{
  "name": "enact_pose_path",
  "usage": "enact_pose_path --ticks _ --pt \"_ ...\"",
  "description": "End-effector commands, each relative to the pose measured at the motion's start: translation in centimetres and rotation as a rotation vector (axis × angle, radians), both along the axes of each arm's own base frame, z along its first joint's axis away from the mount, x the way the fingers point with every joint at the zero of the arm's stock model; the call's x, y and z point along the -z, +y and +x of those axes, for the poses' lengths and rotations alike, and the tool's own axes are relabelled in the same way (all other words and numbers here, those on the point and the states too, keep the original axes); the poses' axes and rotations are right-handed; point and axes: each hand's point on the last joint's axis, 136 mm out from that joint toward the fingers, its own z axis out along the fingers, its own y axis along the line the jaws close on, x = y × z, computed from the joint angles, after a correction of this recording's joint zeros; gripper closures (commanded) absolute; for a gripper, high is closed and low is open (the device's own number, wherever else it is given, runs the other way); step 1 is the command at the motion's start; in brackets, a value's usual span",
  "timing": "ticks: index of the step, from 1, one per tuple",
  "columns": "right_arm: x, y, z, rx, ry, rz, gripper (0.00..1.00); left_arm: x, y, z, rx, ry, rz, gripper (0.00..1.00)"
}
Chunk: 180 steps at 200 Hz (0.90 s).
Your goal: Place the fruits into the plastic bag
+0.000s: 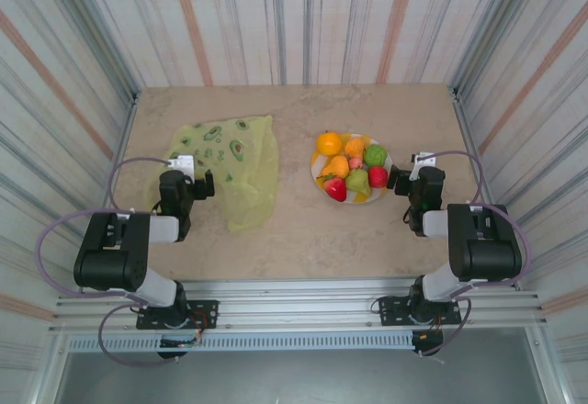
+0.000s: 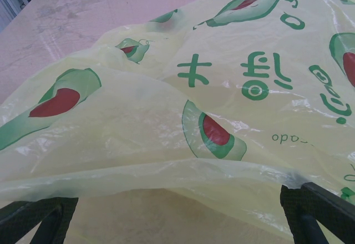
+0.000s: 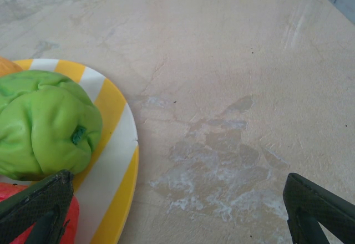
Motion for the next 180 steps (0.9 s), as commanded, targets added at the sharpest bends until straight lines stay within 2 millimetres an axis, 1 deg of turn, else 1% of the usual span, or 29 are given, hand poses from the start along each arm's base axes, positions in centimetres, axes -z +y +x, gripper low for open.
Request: enact_pose_path --ticks 1,11,19,22,32,43,56,65,69,74,77,80,83,94,99,109,122,128,131,138,147,159,167,180 --pt "-0.8 -0.2 0.7 0.012 -0.031 0.019 0.01 -1.1 0.6 0.8 -0.016 -0.038 0.017 0.01" --pt "-1.4 -0.4 0.7 0.038 -0.044 -0.001 0.01 -1.6 0.7 0.8 -0.023 -0.057 0.020 0.01" --pt "-2.3 -0.3 0.5 0.045 -0.057 -0.022 0.01 -2.8 1.0 0.8 -0.035 -0.085 0.024 0.01" --pt "-2.8 -0.3 0.4 0.050 -0.061 -0.029 0.01 -2.9 1.0 0.6 -0.037 -0.078 0.024 0.01" --pt "-4.3 -0.4 0.0 0.075 -0.067 -0.045 0.01 -4.5 1.4 0.1 -0.065 -0.071 0.017 0.01" --pt "-6.3 -1.4 -0.8 0.149 -0.096 -0.047 0.01 -6.5 2.1 -0.7 -0.113 -0.084 0.003 0.01" --pt "-9.2 -3.3 -2.2 0.275 -0.155 0.025 0.01 -8.4 3.5 -2.0 -0.234 -0.103 -0.087 0.01" --pt "-11.0 -4.5 -3.3 0.341 -0.167 0.082 0.00 -9.1 4.0 -3.1 -0.294 -0.104 -0.168 0.01" --pt "-11.7 -4.6 -3.6 0.349 -0.164 0.105 0.00 -9.5 4.0 -3.4 -0.313 -0.108 -0.215 0.01" --pt "-12.5 -4.6 -4.0 0.345 -0.160 0.129 0.00 -9.5 3.7 -3.9 -0.319 -0.092 -0.272 0.01" --pt "-12.7 -4.4 -4.0 0.333 -0.146 0.139 0.01 -9.7 3.5 -4.1 -0.315 -0.086 -0.302 0.01" --pt "-13.7 -4.1 -4.3 0.318 -0.159 0.151 0.02 -9.9 3.1 -4.2 -0.303 -0.080 -0.332 0.01" --pt "-14.2 -3.7 -4.4 0.300 -0.159 0.160 0.02 -10.0 2.7 -4.3 -0.288 -0.073 -0.360 0.01" --pt "-15.6 -1.4 -4.4 0.209 -0.147 0.183 0.05 -10.1 1.0 -4.6 -0.230 -0.039 -0.460 0.01" --pt "-15.8 -0.1 -4.4 0.168 -0.136 0.187 0.06 -10.0 0.1 -4.8 -0.199 -0.014 -0.505 0.01" --pt "-16.1 2.9 -4.3 0.078 -0.106 0.191 0.07 -9.7 -1.7 -5.2 -0.143 0.034 -0.571 0.01" --pt "-16.0 7.9 -4.4 -0.046 -0.055 0.185 0.08 -8.9 -3.7 -5.9 -0.083 0.101 -0.607 0.02" --pt "-15.7 10.1 -4.7 -0.093 -0.026 0.183 0.09 -8.5 -4.3 -6.4 -0.068 0.137 -0.602 0.02" --pt "-15.0 11.3 -4.6 -0.117 0.002 0.178 0.09 -8.3 -4.5 -6.6 -0.066 0.155 -0.596 0.02" --pt "-14.6 14.1 -4.9 -0.181 0.038 0.175 0.10 -7.7 -5.0 -7.2 -0.064 0.201 -0.577 0.02" --pt "-13.6 17.6 -5.5 -0.261 0.081 0.165 0.10 -6.9 -5.5 -7.9 -0.060 0.256 -0.550 0.03" --pt "-12.4 21.8 -6.4 -0.355 0.132 0.141 0.09 -5.7 -6.2 -8.9 -0.058 0.329 -0.525 0.03" --pt "-11.6 24.2 -6.9 -0.413 0.168 0.120 0.09 -4.9 -6.9 -9.5 -0.040 0.374 -0.516 0.03" --pt "-10.4 27.1 -7.5 -0.473 0.218 0.091 0.09 -3.5 -8.1 -10.4 -0.016 0.444 -0.511 0.01"
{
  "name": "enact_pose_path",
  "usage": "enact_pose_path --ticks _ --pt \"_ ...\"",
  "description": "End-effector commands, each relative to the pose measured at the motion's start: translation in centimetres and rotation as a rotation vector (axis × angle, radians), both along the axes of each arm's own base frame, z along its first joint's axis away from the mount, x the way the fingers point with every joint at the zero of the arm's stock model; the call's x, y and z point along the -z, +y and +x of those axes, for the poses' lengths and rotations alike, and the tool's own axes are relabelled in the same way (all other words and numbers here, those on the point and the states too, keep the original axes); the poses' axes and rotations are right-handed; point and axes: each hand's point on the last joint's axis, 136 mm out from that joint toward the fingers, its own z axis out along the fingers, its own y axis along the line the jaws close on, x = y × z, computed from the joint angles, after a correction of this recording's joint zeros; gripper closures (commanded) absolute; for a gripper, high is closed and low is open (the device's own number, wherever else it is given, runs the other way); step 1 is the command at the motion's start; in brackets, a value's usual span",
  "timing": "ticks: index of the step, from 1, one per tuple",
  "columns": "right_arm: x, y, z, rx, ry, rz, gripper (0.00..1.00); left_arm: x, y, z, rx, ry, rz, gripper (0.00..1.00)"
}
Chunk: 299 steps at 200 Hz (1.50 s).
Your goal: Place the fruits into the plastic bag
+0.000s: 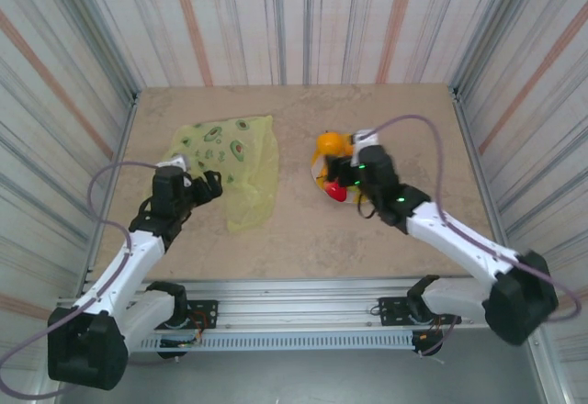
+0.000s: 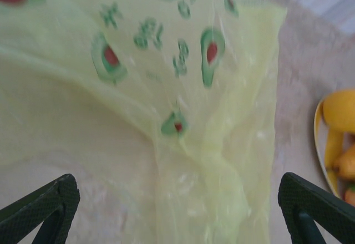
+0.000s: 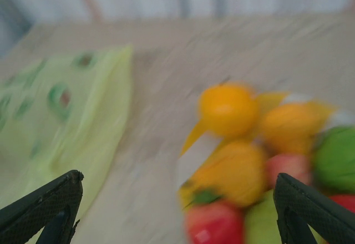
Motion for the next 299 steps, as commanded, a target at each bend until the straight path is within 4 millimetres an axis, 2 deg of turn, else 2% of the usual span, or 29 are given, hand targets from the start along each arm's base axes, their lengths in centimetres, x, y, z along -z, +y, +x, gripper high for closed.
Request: enact_pose_path --ticks 1,13,27,40,61,77,98,125,143,163,185,215,244,264,299 --pt "2.4 3.5 -1.4 -0.062 0.105 -0.068 0.09 2.8 -1.6 -2.6 0.053 0.180 -0.013 0.01" --pt "3.3 5.5 -1.8 -0.114 0.129 -0.086 0.09 4.2 -2.7 -3.4 0.088 0.223 -0.034 0.01" --pt "4.2 6.8 -1.9 -0.143 0.142 -0.113 0.09 5.6 -3.9 -3.8 0.124 0.258 -0.076 0.03" --pt "4.6 7.3 -1.7 -0.150 0.148 -0.123 0.09 6.3 -5.1 -3.9 0.165 0.282 -0.120 0.09" --pt "4.8 7.6 -1.5 -0.154 0.145 -0.129 0.08 6.3 -7.3 -3.6 0.233 0.280 -0.173 0.17" --pt "4.7 7.2 -1.3 -0.140 0.135 -0.141 0.08 6.0 -9.4 -3.2 0.285 0.273 -0.211 0.23" --pt "4.5 6.4 -1.0 -0.116 0.127 -0.153 0.07 5.3 -12.4 -2.0 0.345 0.247 -0.260 0.26" --pt "4.1 4.1 -0.6 -0.044 0.117 -0.154 0.07 2.8 -17.0 0.9 0.464 0.178 -0.349 0.25" --pt "3.6 2.4 -0.6 -0.009 0.119 -0.112 0.07 1.1 -18.4 2.1 0.516 0.145 -0.366 0.23" --pt "3.3 2.5 -1.6 -0.062 0.110 -0.097 0.08 -0.4 -17.2 2.0 0.516 0.101 -0.268 0.18" --pt "4.1 4.2 -3.1 -0.166 0.087 -0.140 0.08 -1.5 -13.7 1.0 0.449 0.061 -0.101 0.13" --pt "6.6 8.1 -4.6 -0.343 0.090 -0.228 0.09 -2.3 -7.8 -0.4 0.277 0.040 0.016 0.10" --pt "10.0 11.3 -5.0 -0.450 0.106 -0.354 0.08 -3.1 -3.7 -1.3 0.132 0.012 0.028 0.08" --pt "11.8 12.5 -4.5 -0.469 0.105 -0.444 0.09 -3.4 -2.4 -1.7 0.083 0.001 0.042 0.07" --pt "13.7 13.6 -3.1 -0.470 0.094 -0.553 0.16 -3.3 -1.6 -2.1 0.061 0.012 0.073 0.06"
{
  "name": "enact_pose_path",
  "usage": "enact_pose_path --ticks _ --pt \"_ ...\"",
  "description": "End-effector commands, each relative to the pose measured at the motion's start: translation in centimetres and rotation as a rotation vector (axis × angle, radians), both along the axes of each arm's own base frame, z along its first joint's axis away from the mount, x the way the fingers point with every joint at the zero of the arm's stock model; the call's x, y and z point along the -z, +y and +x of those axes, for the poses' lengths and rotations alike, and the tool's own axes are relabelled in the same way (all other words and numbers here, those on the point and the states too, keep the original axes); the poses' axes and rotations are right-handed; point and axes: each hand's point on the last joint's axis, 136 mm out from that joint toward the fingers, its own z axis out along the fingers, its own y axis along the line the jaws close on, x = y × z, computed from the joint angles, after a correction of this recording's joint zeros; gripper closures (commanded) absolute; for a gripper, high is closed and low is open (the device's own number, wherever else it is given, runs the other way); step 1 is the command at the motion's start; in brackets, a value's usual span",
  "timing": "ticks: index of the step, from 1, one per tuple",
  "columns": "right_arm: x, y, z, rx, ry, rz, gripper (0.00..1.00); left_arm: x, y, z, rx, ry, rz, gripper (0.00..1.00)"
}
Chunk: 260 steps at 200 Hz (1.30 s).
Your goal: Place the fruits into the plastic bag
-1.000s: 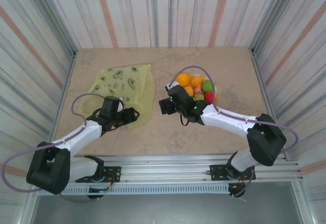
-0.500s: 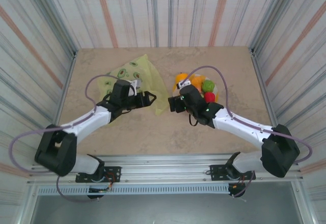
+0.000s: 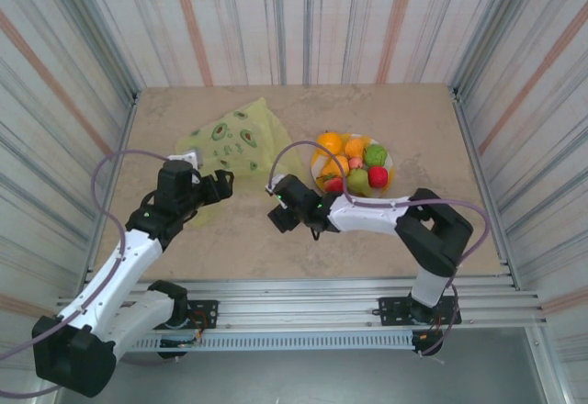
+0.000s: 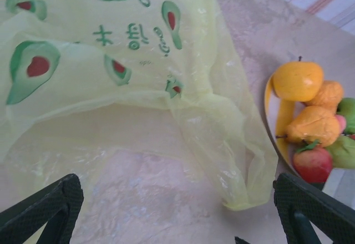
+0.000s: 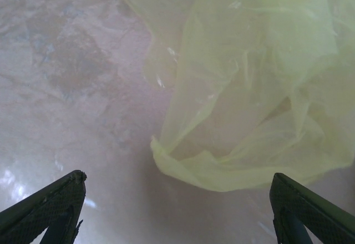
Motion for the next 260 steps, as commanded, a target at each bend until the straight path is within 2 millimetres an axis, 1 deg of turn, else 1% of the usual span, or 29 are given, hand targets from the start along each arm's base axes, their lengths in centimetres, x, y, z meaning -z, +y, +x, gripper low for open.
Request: enact_pose_path --ticks 1,25,44,61,73,89,122,137,147,171,187,198,219,234,248,260 --pt "-0.1 0.6 1.3 -0.028 -0.067 -0.081 0.17 1.0 1.5 -0.7 -0.046 0.032 0.063 0.06" --pt "0.6 0.7 2.2 -0.031 -0.103 -0.149 0.27 1.3 2.0 -0.8 -0.063 0.045 0.089 0.06" --pt "0.8 0.9 2.8 -0.038 -0.144 -0.202 0.29 1.2 2.1 -0.8 -0.071 0.045 0.086 0.06" --pt "0.5 1.1 3.3 -0.041 -0.181 -0.231 0.25 1.1 2.0 -0.8 -0.069 0.039 0.073 0.05" --pt "0.0 1.2 3.5 -0.043 -0.210 -0.238 0.21 1.0 1.9 -0.8 -0.068 0.038 0.069 0.05" --pt "-0.9 1.2 3.3 -0.054 -0.232 -0.237 0.19 1.0 2.0 -0.9 -0.070 0.039 0.074 0.05" --pt "-3.0 0.6 2.7 -0.078 -0.258 -0.214 0.14 1.0 2.5 -1.0 -0.084 0.034 0.089 0.05" --pt "-3.4 0.6 2.5 -0.099 -0.253 -0.198 0.12 1.1 2.8 -1.1 -0.098 0.032 0.098 0.05" --pt "-3.3 0.8 2.5 -0.109 -0.237 -0.183 0.11 1.1 3.0 -1.2 -0.106 0.029 0.102 0.05" --pt "-2.4 1.5 2.8 -0.131 -0.206 -0.180 0.09 1.0 3.4 -1.3 -0.128 0.021 0.100 0.05" --pt "-1.6 2.1 3.2 -0.145 -0.182 -0.180 0.08 1.0 3.5 -1.3 -0.134 0.018 0.103 0.05" --pt "-0.9 2.1 3.7 -0.139 -0.166 -0.184 0.08 0.9 3.6 -1.3 -0.139 0.016 0.104 0.04" --pt "-0.3 2.1 4.9 -0.119 -0.164 -0.193 0.10 1.0 3.6 -1.4 -0.136 0.018 0.099 0.04" --pt "-0.3 2.7 5.1 -0.136 -0.166 -0.176 0.13 1.0 3.5 -1.5 -0.135 0.017 0.092 0.04" --pt "-0.3 3.0 5.4 -0.142 -0.176 -0.174 0.20 1.2 3.5 -1.7 -0.133 0.021 0.090 0.04" --pt "-0.2 3.0 5.9 -0.139 -0.184 -0.180 0.30 1.2 3.5 -1.7 -0.134 0.021 0.087 0.04"
